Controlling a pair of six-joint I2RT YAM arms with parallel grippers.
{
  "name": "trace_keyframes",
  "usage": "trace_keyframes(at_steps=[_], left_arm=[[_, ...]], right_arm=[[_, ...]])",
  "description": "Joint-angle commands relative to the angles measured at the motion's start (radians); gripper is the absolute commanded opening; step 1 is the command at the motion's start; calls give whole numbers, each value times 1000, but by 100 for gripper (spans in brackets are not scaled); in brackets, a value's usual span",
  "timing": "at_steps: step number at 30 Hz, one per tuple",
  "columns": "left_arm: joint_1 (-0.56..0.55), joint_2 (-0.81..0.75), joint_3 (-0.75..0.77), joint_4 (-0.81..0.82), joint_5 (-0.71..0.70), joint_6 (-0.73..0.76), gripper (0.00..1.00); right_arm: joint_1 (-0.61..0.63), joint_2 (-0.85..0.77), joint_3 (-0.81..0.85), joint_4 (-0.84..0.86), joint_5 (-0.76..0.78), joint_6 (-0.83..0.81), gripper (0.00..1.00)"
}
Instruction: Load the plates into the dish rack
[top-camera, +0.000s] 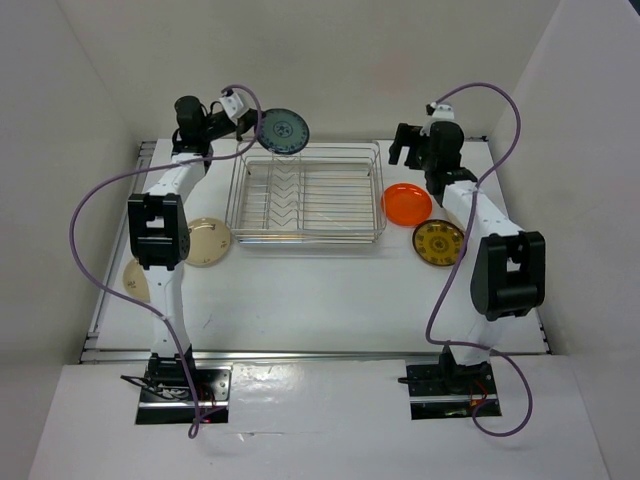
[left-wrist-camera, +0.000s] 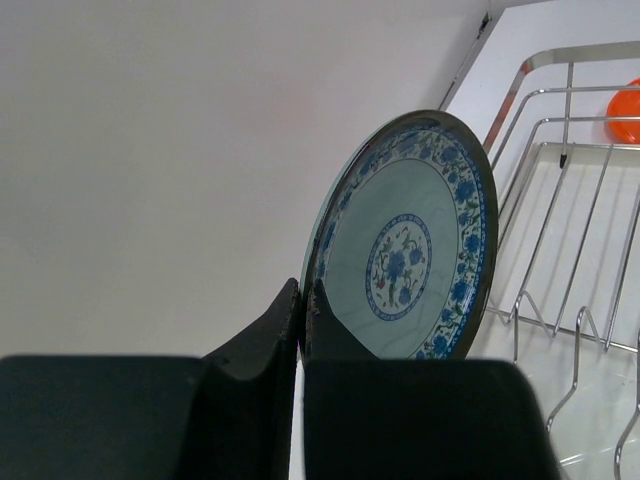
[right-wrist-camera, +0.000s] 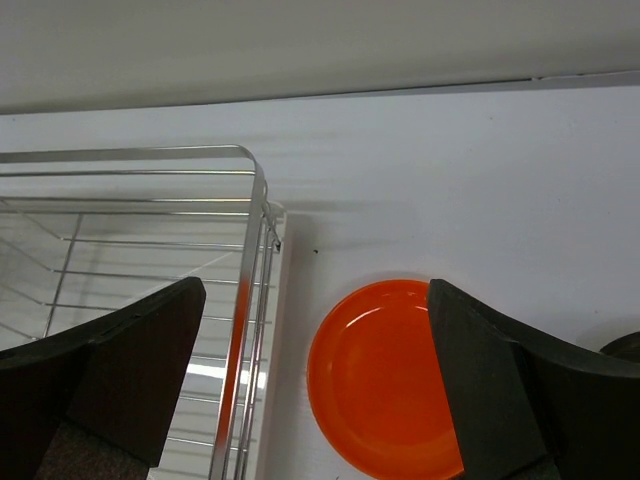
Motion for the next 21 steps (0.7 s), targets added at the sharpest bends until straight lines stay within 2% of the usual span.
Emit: trace_keyframes(at_steps=[1,5,8,11,12,13,14,15,17,18,21], left_arm=[[4,11,-45,78,44,45,0],[4,-13,-134,78,54,77,0],[4,-26,-168,89,54,90,0],[4,-35,-188,68,45,90,1],[4,-35,-188,68,44,90,5],[4,-47,-204,68,32,90,12],[4,-58,-230,68,18,79,37],[4,-67,-245,78,18,79,50],[4,-108,-289,88,-18,58,66],[4,-125,-303,88,-18,58,100],[13,-203,-358,111,-8,21,100]], right_arm=[[-5,11,56,29,78,-2,100],[-15,2,37,7,186,37,100],[-47,2,13,7,187,46,100],[-129,11,2,-22,92,73,100],[-154,20,-9,-31,49,73,100],[-177,20,-9,-31,-41,73,100],[-214,33,-9,-40,-80,73,100],[-228,52,2,-62,-117,73,100],[-248,82,34,-105,-154,64,100],[-248,112,71,-149,-167,52,100],[-248,161,80,-149,-247,8,97]])
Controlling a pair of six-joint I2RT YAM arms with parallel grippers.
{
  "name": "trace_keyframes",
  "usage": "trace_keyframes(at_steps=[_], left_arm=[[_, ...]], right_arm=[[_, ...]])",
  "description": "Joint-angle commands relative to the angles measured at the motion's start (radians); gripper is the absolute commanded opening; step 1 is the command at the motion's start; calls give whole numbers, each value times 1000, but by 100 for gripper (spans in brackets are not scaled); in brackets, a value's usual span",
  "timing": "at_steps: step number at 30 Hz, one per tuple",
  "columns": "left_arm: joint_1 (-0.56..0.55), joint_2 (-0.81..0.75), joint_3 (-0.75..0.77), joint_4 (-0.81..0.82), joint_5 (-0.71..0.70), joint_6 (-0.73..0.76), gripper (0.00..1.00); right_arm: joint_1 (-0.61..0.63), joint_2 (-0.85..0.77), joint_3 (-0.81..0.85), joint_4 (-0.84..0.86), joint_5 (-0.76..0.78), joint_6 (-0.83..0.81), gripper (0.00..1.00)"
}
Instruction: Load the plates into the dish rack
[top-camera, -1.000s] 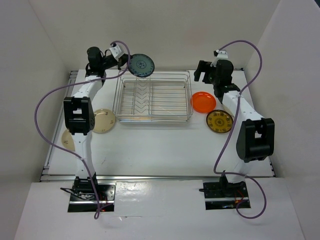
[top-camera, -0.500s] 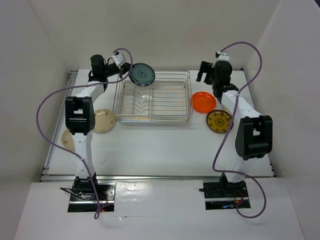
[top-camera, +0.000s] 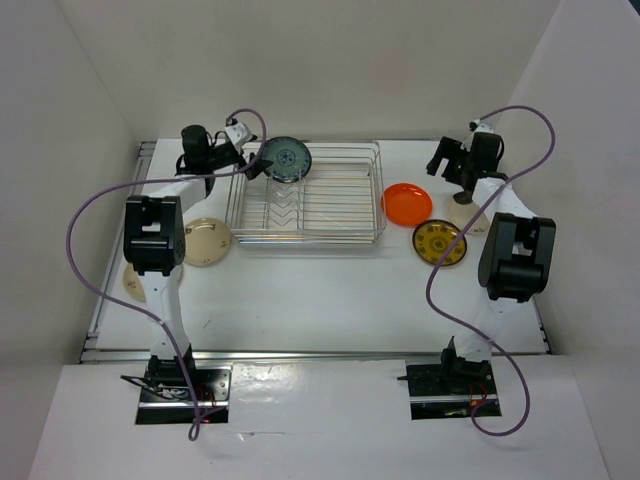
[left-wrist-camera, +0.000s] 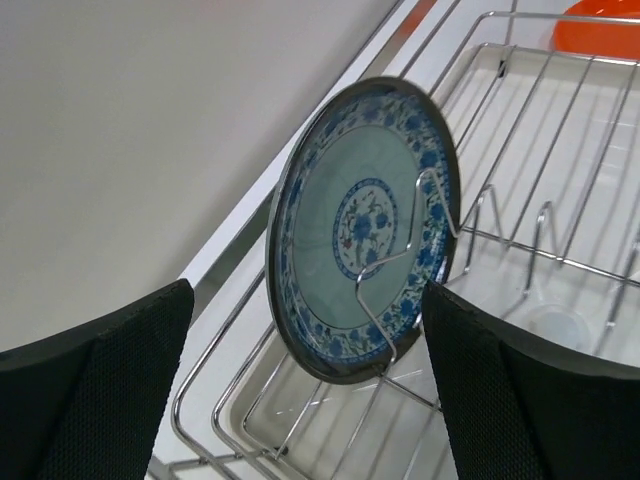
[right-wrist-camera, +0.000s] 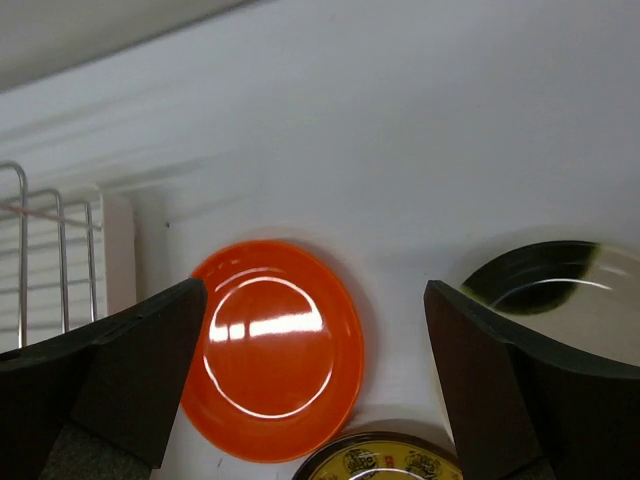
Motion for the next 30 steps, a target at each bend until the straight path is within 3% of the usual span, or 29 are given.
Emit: trace_keyframes(at_steps=[1,5,9,18,30], left_arm=[[20,-157,-44,142,29,-48,100],[31,-248,-81,230,29,-207,100],[50,-298,-41,208,6,-335,100],[68,-404,-141,257,28,-367,100],[128,-435,-172,234,49,-461,100]], right_arm=[[24,53,48,-65,-168,-50,97],[24,130,109,-144,-233,-84,92],[24,171,102,-168,-218,-84,90],[6,243,102,-189,-250,-116,72],[-14,268,51,-177,-288,-95,72]])
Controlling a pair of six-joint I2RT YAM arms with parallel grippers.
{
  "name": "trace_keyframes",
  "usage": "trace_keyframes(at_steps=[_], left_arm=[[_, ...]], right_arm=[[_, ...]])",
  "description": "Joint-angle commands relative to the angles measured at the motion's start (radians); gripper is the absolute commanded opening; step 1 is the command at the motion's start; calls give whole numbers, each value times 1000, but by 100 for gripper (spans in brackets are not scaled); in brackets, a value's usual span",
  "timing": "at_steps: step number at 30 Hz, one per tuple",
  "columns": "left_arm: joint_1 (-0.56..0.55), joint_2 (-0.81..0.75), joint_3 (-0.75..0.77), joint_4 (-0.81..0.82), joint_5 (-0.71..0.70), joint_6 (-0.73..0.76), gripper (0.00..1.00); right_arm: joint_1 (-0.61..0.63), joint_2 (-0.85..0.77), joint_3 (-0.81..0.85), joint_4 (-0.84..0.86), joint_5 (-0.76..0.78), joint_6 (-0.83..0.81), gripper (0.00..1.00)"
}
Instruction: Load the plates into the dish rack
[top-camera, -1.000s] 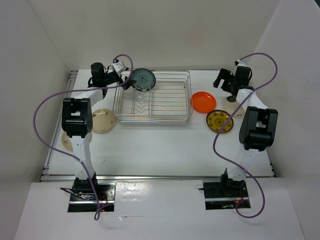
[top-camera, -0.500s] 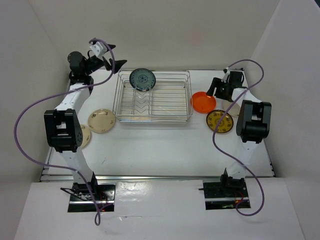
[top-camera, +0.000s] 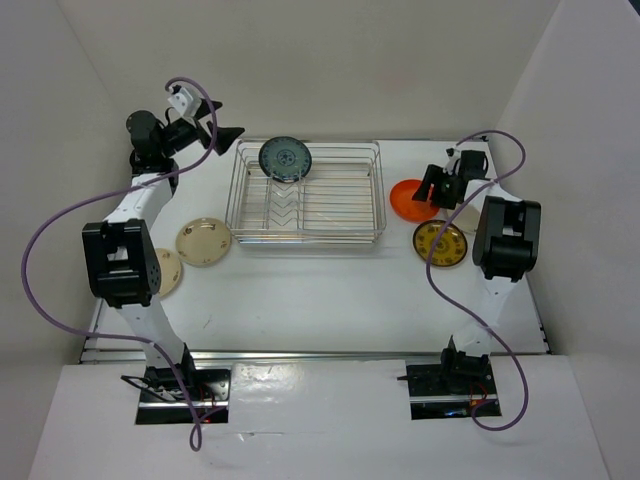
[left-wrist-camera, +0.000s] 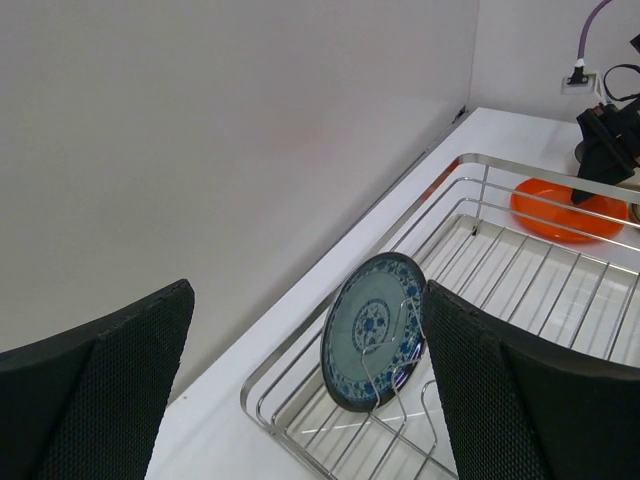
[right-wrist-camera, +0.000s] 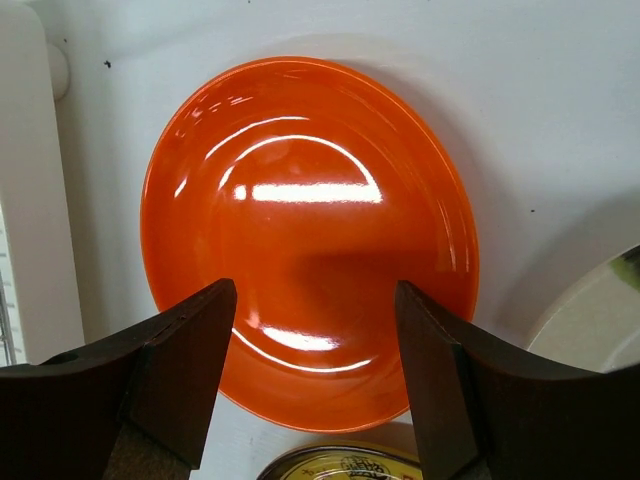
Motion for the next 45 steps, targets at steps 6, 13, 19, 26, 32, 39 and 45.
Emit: trace_keyframes(at_steps=[6,13,19,26,32,39,45], left_arm=[[39,-85,-63,110,38,-101,100],[48,-105,-92,77,1,-81,100],[67,-114,-111,29,-35,-72,100],[107,-115,-165,83,-26,-132,100],[127,-124,-183,71,-26,-161,100],[147,-203,-238,-112,-208,-170,100],[147,-291,-320,-327,-456,-170,99]], right_arm=[[-7,-88,28,-13,-95,14,72],[-16,-116,64,-60,64,-7,75],[-38,-64,48,-45,63,-7,75],[-47,-7,48,-45,63,-7,75],[-47,43,59,-45,43,-7,66],[-47,85,79,-48,43,2,9],[-47,-19,110,-57,63,37,0]])
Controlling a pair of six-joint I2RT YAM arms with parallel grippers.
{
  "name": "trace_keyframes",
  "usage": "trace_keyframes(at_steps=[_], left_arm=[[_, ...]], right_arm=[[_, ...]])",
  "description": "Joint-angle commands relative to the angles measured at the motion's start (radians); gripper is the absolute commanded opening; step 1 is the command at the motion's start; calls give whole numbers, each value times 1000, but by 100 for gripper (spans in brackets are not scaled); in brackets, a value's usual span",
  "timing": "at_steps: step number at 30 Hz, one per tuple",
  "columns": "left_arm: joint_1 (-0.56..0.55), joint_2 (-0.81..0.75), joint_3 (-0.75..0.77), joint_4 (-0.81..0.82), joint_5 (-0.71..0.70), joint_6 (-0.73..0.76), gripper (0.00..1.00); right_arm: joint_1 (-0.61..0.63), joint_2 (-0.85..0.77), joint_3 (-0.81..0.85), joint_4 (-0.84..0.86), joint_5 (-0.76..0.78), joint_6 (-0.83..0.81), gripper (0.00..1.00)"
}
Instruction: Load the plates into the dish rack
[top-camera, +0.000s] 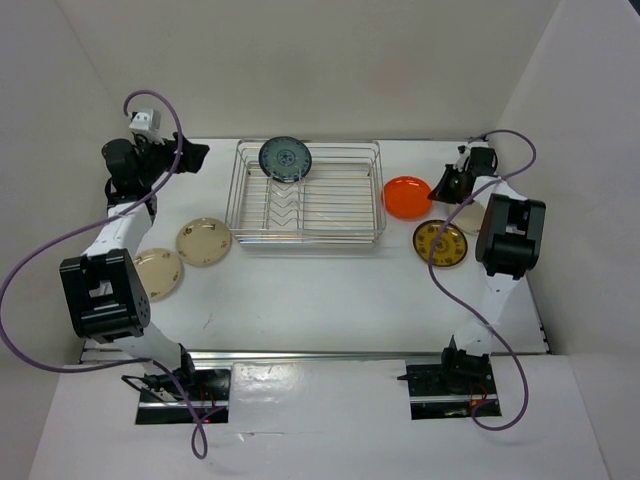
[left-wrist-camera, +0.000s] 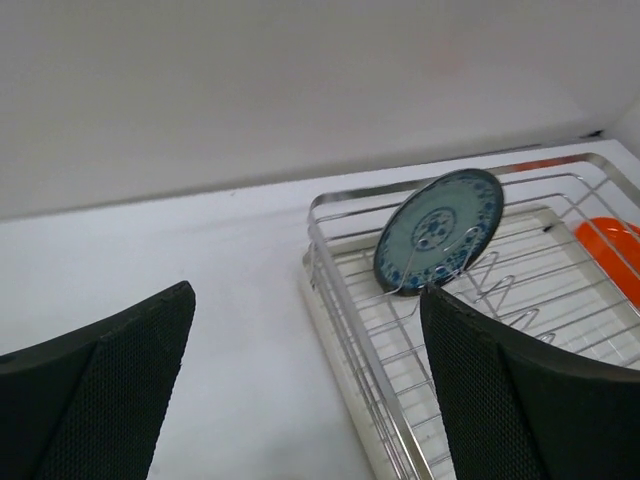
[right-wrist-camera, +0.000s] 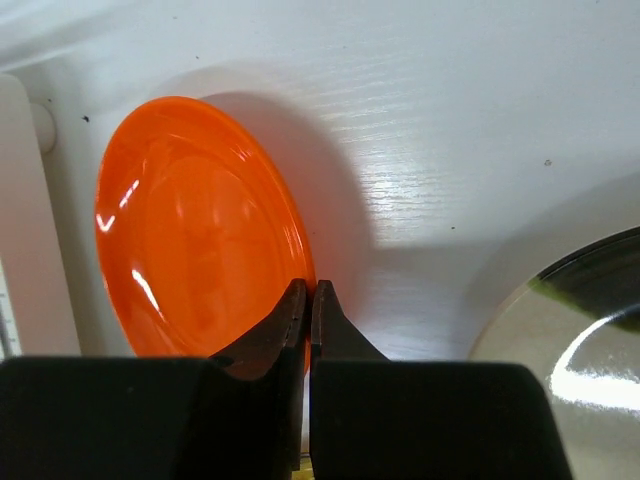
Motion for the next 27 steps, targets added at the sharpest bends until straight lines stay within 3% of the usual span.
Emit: trace_keyframes(at_steps=[1,6,12,15,17,21,27], left_arm=[[6,-62,-11,-152,-197,-19,97],[6,-100,2,-418,-394,-20,97],[28,-133,-90,-444,-437,-66,95],[69,-133,-141,-414,-385,-108,94],[78,-124,-167,-387,-324,-119,94],[89,-42,-178,-376,-229,-30,85],[98,4,-199,-350,-164,3,85]], right_arm=[[-1,-88,46,-25,59,-7,0],[-1,-249,107,8,68,-7,0],[9,-332,212,57,-18,-7,0],[38,-378,195,139,-133,-62,0],[103,-416,134,303,-223,-125,0],[234,-404,135,404,-127,-192,0],[338,-335,92,627,-148,-203,0]])
